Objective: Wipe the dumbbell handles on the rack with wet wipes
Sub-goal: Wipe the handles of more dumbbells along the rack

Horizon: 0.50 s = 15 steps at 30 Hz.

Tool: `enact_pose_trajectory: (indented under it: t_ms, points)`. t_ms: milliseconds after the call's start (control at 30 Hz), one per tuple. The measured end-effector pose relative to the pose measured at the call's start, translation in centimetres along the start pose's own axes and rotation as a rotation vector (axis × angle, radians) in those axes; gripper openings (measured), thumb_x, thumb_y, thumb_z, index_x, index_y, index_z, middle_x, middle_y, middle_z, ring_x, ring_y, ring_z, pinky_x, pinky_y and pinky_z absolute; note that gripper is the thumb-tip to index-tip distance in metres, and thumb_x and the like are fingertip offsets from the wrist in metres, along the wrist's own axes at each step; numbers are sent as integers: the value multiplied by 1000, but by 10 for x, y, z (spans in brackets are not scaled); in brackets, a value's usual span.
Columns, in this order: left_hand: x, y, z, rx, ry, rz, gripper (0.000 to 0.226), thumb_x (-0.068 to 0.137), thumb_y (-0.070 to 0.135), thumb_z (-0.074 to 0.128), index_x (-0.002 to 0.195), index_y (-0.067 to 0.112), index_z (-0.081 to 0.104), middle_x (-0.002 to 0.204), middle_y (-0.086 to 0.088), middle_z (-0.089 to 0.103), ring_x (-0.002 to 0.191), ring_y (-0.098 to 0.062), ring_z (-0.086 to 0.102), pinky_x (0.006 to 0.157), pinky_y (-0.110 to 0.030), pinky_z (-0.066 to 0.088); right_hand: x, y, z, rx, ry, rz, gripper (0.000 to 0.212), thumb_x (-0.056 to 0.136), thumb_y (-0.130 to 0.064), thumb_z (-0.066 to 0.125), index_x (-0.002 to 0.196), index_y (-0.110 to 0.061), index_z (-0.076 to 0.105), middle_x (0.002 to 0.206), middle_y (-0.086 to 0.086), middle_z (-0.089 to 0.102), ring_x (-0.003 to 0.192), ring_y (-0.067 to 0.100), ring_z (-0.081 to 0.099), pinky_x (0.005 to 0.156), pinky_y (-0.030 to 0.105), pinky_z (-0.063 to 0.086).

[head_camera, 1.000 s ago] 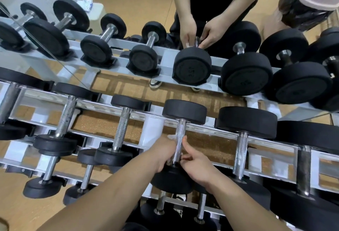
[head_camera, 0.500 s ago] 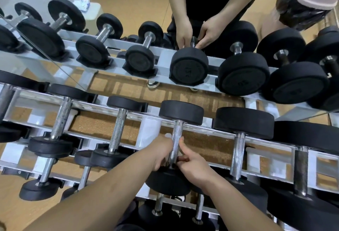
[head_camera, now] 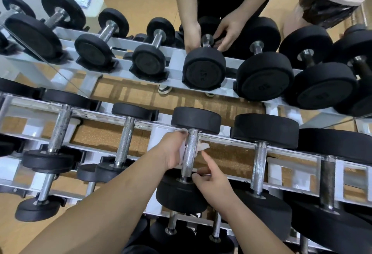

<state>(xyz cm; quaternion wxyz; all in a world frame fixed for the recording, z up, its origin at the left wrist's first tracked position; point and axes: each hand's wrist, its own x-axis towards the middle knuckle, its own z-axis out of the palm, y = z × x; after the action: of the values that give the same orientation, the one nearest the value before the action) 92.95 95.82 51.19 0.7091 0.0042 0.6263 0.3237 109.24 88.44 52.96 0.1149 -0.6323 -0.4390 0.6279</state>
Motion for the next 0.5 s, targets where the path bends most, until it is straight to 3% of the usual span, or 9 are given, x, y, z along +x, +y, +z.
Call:
enact_pose_trajectory:
  t_ms: [67,167,200,267,333,400,433,500]
  points:
    - [-4,-12,-2,-22,-34,-50,34,111,25,40,128,4,60,113,-22,75,101,-40,74,94,-55,56,3,2,2,-72,11,-3,46,94,-20,70,131,-42,52,106,-8,66,75,0,62,75,16,51]
    - [-17,-24,-11,76,-74,-110,22,108,15,35,116,8,54,94,-22,71,76,-35,70,72,-48,61,4,2,4,-161,15,-2,18,94,-15,66,108,-25,67,91,-8,66,70,1,60,77,25,53]
    - [-16,-19,-12,89,-89,-117,24,108,13,32,115,8,55,96,-25,70,73,-35,68,66,-47,61,3,1,4,-185,19,3,19,95,-15,65,110,-27,66,92,-9,66,73,2,62,81,27,54]
    - [-13,-2,-9,35,-81,-77,30,107,13,32,113,3,60,101,-28,72,72,-36,71,69,-52,61,2,1,4,-216,17,9,34,97,-20,64,127,-35,58,104,-9,67,87,5,65,89,26,53]
    - [-10,16,-1,-73,-43,-18,26,104,6,37,103,2,63,82,-21,72,63,-33,71,80,-57,60,3,2,5,-247,19,17,53,99,-22,61,150,-28,49,113,-8,66,97,9,65,90,22,50]
    - [-17,16,7,-73,54,55,25,103,3,39,95,5,63,66,-10,66,54,-25,66,71,-43,59,2,2,6,-272,13,27,53,101,-23,57,153,-25,47,116,-9,65,100,7,64,86,18,48]
    - [-24,9,8,-23,70,80,25,106,10,41,98,7,65,70,-8,68,58,-23,65,65,-34,54,2,1,6,-281,8,31,53,101,-23,56,153,-26,47,117,-10,65,101,6,63,85,17,46]
    - [-44,-17,7,115,103,121,26,108,25,45,109,19,71,90,-7,75,77,-21,67,66,-30,50,-1,1,6,-312,1,34,51,102,-23,54,153,-26,47,117,-11,64,103,6,62,84,16,43]
